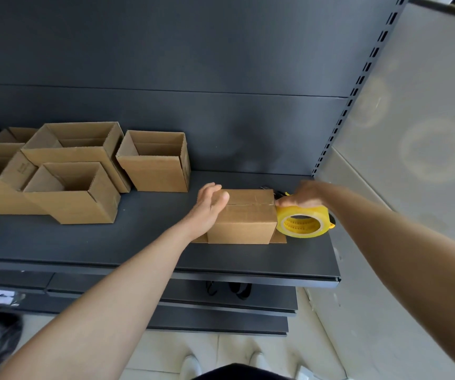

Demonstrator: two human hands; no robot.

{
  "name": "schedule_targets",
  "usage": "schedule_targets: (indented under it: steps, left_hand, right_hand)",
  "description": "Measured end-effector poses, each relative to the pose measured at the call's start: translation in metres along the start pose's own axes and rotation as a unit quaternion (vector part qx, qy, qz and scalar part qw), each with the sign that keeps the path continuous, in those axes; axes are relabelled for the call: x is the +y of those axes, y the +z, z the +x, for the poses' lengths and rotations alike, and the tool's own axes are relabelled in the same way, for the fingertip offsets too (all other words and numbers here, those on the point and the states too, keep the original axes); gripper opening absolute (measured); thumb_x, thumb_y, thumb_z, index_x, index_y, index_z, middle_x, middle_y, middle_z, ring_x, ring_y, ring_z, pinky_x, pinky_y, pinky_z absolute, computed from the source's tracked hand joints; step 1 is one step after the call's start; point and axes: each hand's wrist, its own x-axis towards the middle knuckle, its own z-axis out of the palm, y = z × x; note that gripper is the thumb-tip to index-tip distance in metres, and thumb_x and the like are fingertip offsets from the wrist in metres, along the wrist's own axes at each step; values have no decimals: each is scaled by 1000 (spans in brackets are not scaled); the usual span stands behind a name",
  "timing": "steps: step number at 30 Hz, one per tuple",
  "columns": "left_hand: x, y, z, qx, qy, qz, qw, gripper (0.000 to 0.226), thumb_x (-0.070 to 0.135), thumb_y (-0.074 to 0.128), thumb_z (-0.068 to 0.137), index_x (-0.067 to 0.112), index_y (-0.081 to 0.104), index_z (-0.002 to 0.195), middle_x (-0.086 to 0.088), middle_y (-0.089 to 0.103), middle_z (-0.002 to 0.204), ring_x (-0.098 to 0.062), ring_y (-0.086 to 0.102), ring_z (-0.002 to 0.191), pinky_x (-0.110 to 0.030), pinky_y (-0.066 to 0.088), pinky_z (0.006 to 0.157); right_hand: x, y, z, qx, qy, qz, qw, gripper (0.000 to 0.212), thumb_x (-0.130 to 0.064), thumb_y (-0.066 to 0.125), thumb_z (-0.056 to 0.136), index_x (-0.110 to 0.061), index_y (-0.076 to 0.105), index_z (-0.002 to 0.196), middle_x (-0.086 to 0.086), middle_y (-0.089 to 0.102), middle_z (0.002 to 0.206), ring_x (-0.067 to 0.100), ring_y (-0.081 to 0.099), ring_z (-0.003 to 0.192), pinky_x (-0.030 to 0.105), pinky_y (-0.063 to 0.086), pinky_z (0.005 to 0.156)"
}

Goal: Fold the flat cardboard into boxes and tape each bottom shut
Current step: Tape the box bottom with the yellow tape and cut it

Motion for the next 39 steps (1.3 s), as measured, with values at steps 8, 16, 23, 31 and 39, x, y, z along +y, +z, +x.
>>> schedule_targets:
  steps: [8, 16, 23, 31, 39]
  left_hand:
    - [8, 10, 16, 268, -156, 14, 951, 47, 44, 59, 89, 12, 49, 122, -6, 53, 128, -25, 48, 113, -38, 34, 93]
    - [5, -6, 27, 195, -151, 33, 969, 56, 56, 50, 90, 11, 53, 124, -6, 57, 127, -29, 54, 115, -38, 44, 93]
    - [33, 17, 12, 258, -26, 381, 888, 56, 52, 43, 94, 11, 41, 132, -11, 41, 135, -28, 38, 123, -40, 32, 100]
    - [25, 36, 9, 118, -2, 359, 926, 95, 78, 46, 75, 9, 30, 137, -9, 27, 140, -29, 26, 127, -38, 24, 107]
    - [27, 37, 11, 132, 16, 375, 918, 90, 68, 60, 74, 9, 32, 136, -9, 31, 137, -27, 30, 125, -35, 26, 109]
  right_hand:
    - [-12, 19, -9, -55, -2, 23, 998, 80, -80, 44, 77, -14, 53, 122, 7, 53, 117, 28, 53, 105, 33, 41, 81]
    - [-28, 28, -16, -97, -11, 69, 993, 85, -77, 42, 80, -11, 48, 134, 9, 52, 131, 30, 52, 118, 39, 44, 97]
    - [-37, 38, -17, -109, -15, 153, 982, 88, -76, 46, 79, -12, 43, 140, 8, 48, 139, 31, 48, 123, 43, 42, 102]
    - [-3, 50, -24, -292, -94, 361, 881, 83, -55, 84, 54, -7, 60, 118, 13, 68, 109, 23, 67, 93, 39, 52, 90]
    - [-26, 37, -39, -275, -46, 283, 918, 63, -48, 64, 82, -4, 54, 125, 11, 69, 109, 25, 65, 99, 42, 45, 99]
